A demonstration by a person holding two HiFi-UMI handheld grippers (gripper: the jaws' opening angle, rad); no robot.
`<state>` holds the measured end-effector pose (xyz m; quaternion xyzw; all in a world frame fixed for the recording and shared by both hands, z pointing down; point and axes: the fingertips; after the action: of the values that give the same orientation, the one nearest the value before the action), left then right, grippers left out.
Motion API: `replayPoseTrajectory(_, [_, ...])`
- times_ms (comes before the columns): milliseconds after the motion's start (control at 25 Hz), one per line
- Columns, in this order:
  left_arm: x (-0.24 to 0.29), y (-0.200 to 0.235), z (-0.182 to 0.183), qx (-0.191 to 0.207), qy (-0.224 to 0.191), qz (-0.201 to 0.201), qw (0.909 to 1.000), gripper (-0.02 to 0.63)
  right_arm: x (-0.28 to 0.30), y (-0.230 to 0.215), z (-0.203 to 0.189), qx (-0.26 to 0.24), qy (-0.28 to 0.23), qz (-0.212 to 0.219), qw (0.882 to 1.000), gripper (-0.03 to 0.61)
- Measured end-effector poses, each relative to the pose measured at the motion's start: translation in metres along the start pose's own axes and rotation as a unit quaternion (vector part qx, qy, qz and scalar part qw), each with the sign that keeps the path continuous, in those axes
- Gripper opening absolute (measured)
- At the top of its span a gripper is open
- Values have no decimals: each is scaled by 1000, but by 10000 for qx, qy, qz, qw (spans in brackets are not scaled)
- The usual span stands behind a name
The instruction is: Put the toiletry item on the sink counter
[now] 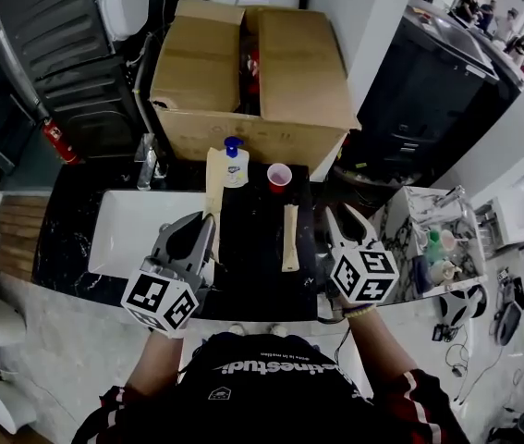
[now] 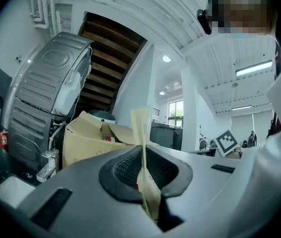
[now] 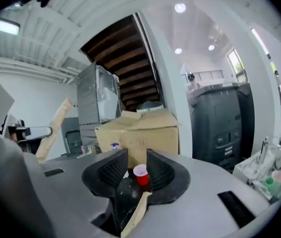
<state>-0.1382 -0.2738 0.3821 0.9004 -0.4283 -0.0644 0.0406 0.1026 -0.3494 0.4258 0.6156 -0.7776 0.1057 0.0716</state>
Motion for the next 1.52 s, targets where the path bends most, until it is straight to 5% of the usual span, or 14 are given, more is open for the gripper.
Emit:
replayPoseTrajectory(200, [3, -1, 6, 37, -56, 16, 10000, 32, -48, 24, 44, -300, -742, 333, 9962, 87])
replayPoseTrajectory(680, [14, -16, 16, 91, -140, -154, 9997, 32, -93, 63, 68, -573, -1334, 970, 9846, 37])
replayPoseTrajectory(1120, [23, -19, 5, -49, -51, -257, 9996, 33, -95, 54, 61, -443, -1112, 1001, 9877, 37])
replayPoseTrajectory(1320, [33, -10, -28, -344, 444, -307, 9979, 33, -98, 51, 58, -405, -1058, 1037, 9881, 37])
replayPoseTrajectory(1520, [44, 1, -93, -1051, 1113, -58, 9882, 32, -99, 47, 51, -307, -922, 1082, 9894, 37])
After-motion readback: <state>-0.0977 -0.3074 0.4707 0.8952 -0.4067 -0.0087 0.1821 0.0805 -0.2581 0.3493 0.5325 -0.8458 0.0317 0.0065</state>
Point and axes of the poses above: the fingertips, and each gripper's own axes: x forward along the fingers, y to its left, z out of its top, and after that the axes turned 12 degrees about -z, right-handed
